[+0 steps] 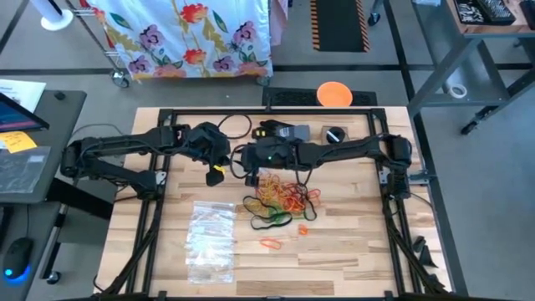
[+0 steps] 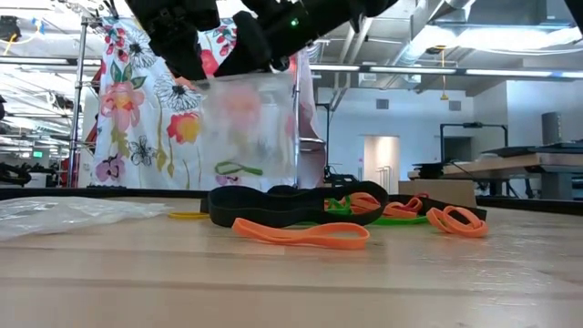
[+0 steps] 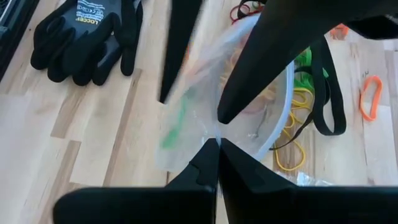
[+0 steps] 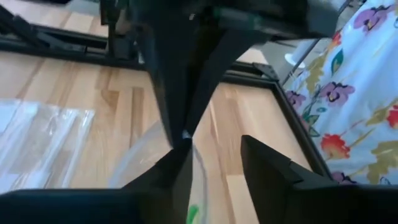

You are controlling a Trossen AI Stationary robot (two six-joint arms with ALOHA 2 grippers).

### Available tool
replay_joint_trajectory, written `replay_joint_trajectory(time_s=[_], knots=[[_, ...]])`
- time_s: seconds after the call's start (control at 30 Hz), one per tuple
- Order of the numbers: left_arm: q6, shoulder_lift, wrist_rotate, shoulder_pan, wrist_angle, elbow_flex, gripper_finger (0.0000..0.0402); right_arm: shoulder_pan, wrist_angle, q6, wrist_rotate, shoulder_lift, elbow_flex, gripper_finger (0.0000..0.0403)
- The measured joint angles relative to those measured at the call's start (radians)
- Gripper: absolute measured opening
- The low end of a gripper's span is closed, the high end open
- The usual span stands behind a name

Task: Sort rubber bands
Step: Adjust the transparent zip bag

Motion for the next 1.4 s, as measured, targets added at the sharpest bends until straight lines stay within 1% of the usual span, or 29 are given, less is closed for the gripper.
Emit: replay_joint_trajectory(time_s=[0.1,0.17,0.3,0.67,0.73,0.8,0.87,1.03,1.1,1.17,1.3,1.33,1.4], knots=[[-0.001,0.0,0.0,0.0,0.001,0.0,0.0,0.002,-0.021,-0.007,0.0,0.0,0.003,0.0097],[0.0,0.0,0.0,0.0,0.0,0.0,0.0,0.003,-0.05,-0.008,-0.001,0.0,0.004,0.0088],[0.0,0.0,0.0,0.0,0.0,0.0,0.0,0.002,-0.097,-0.006,-0.001,0.001,0.004,0.0084],[-0.005,0.0,0.0,0.0,0.001,0.0,0.0,0.002,-0.083,-0.004,0.0,0.001,0.004,0.0072],[-0.002,0.0,0.0,0.0,0.001,0.0,0.0,0.002,-0.084,-0.006,0.0,0.001,0.004,0.0056],[0.019,0.0,0.0,0.0,0.004,0.0,0.0001,0.002,-0.084,-0.008,0.001,0.001,0.004,0.0024],[0.046,0.0,0.0,-0.001,0.01,0.0,0.0009,0.002,-0.089,-0.018,0.002,0.001,0.004,0.0008],[0.072,-0.001,-0.002,-0.003,0.002,0.0,0.0059,0.002,-0.093,0.005,0.009,0.001,0.004,0.0003],[0.118,-0.004,-0.05,-0.008,-0.018,0.006,0.0082,0.001,-0.096,0.031,0.023,0.001,0.004,0.0002],[0.186,-0.01,-0.158,-0.024,-0.037,0.03,0.0103,-0.006,-0.103,0.066,0.025,0.001,0.008,0.0002],[0.326,-0.032,-0.423,-0.091,-0.024,0.083,0.0135,-0.033,-0.142,0.164,0.028,0.001,0.053,0.0001],[0.351,-0.037,-0.471,-0.114,-0.011,0.09,0.0139,-0.039,-0.144,0.197,0.029,0.001,0.061,0.0001],[0.366,-0.051,-0.521,-0.158,-0.006,0.091,0.0145,-0.052,-0.167,0.26,0.028,0.001,0.078,0.0001]])
